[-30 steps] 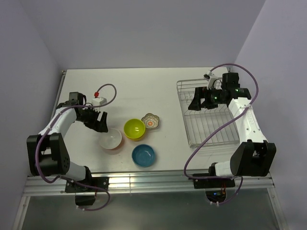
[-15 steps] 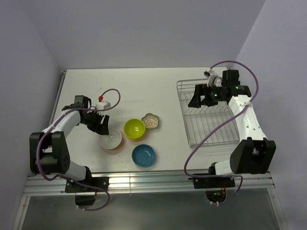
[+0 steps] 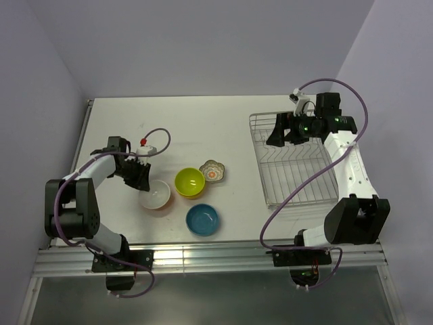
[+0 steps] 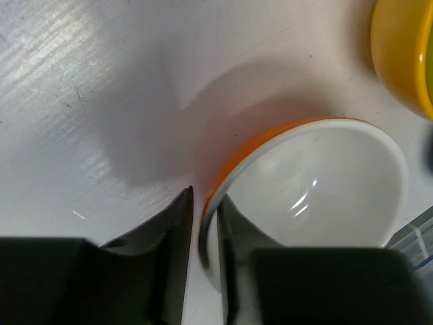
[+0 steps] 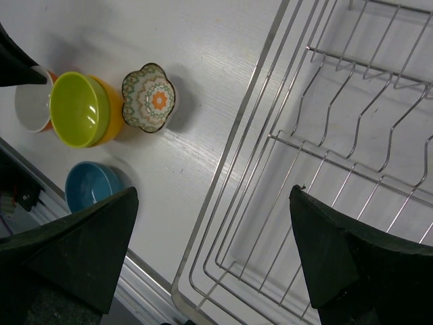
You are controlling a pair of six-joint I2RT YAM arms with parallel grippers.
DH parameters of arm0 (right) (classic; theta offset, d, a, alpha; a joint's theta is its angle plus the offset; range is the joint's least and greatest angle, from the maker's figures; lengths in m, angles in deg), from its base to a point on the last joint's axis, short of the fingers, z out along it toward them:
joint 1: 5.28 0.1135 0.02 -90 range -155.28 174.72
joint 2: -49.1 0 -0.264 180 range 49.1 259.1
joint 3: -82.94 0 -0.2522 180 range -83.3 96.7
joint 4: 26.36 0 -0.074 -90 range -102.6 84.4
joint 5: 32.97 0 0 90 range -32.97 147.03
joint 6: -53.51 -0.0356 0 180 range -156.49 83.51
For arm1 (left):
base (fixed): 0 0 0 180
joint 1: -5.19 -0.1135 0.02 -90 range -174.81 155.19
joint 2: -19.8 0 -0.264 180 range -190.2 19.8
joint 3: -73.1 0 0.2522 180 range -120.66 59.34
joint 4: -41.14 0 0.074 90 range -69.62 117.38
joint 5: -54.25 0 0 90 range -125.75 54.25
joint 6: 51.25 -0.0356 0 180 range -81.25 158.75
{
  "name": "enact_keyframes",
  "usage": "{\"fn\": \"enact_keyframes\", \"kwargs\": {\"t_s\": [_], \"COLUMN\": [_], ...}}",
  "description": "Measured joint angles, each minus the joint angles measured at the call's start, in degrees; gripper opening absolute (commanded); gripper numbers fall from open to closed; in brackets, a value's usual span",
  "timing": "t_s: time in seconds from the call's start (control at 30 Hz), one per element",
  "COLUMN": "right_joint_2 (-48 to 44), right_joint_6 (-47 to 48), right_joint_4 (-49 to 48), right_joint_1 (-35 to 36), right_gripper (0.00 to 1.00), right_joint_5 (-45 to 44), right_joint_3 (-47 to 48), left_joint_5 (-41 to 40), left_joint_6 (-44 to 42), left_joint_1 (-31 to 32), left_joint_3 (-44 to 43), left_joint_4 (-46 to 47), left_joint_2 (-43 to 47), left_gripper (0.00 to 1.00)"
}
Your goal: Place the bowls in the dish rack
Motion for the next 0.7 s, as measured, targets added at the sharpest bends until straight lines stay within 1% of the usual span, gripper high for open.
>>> {"fn": "enact_keyframes", "kwargs": {"t_s": [0.03,0.07,0.1,0.43,0.57,0.7], "right_joint_2": [0.0,0.0,0.0,-0.11,-0.11,-0.11], "right_joint_6": [0.0,-0.02,-0.04,-1.79,-2.54,-3.28], "right_joint_4": [0.09,0.13,0.13,-0.83,-0.83,-1.2], "right_joint_1": [0.0,0.0,0.0,0.0,0.0,0.0], "right_gripper": [1.0,1.0,1.0,1.0,1.0,1.0], "right_joint_5": [-0.13,-0.24,-0.24,0.04,0.37,0.96], "right_joint_3": [0.37,0.72,1.07,2.54,4.02,6.19], "left_joint_5": [0.0,-0.07,0.0,-1.33,-3.5,-7.41], "left_joint_6": [0.07,0.31,0.5,1.01,-0.17,-1.99], "left_joint_1": [0.0,0.02,0.02,0.09,0.11,0.11], "left_joint_3": [0.0,0.0,-0.04,-0.94,-1.62,-2.91], "left_joint_4": [-0.07,-0.07,-0.22,-0.31,-1.55,-3.32], "left_joint_2": [-0.31,-0.52,-0.79,-0.76,0.17,2.73], "left_gripper": [0.11,0.04,0.0,0.0,0.0,0.0]}}
